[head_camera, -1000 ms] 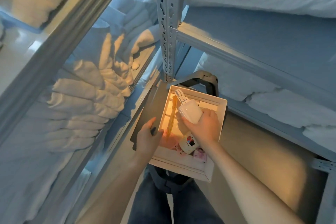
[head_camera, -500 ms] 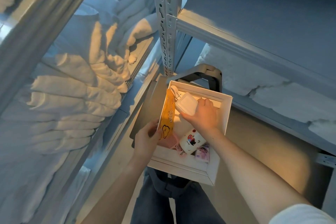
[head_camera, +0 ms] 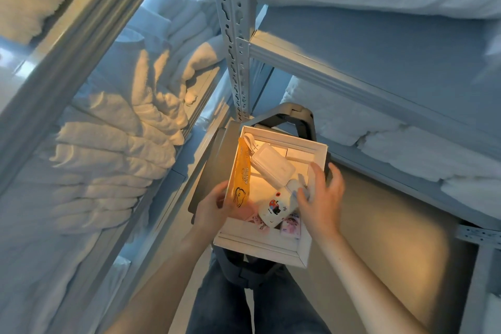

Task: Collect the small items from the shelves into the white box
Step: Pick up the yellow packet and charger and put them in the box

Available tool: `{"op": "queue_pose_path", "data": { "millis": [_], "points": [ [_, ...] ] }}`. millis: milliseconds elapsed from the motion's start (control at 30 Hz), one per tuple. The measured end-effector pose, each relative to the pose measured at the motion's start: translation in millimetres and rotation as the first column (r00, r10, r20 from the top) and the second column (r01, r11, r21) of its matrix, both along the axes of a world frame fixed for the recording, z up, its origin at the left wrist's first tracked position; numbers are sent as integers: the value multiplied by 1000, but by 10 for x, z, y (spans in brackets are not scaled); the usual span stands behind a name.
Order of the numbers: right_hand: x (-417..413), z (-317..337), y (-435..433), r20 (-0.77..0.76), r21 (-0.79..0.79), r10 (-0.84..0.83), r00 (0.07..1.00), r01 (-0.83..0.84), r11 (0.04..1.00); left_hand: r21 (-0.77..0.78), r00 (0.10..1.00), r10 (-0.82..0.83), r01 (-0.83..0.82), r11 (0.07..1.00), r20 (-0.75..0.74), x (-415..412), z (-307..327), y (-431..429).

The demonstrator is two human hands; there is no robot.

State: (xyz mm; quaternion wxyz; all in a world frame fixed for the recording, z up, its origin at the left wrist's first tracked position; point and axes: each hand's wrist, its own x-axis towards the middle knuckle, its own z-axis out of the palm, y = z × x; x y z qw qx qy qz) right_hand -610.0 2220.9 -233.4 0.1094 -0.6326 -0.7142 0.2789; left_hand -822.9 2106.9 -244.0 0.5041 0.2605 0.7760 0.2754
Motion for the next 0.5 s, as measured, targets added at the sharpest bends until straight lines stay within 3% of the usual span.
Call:
{"op": "queue_pose_path", "data": {
  "millis": [67,167,233,500],
  "points": [
    [171,-22,-130,-98,-157,-65,993,49,986,3,999,-33,33,999,-13,26,9,-9],
    [244,-71,-234,-386,-373,-134,913,-21,928,6,998,-62,62,998,-4,20,41,-17],
    [260,-112,-278,-411,-449,-174,895,-32,893,-4,994,-102,102,995,36,-17,38,-35],
    [359,-91,-370,-364,-367,-275,890,134,920,1,984,-146,147,989,104,-18,252,7]
  ]
}}
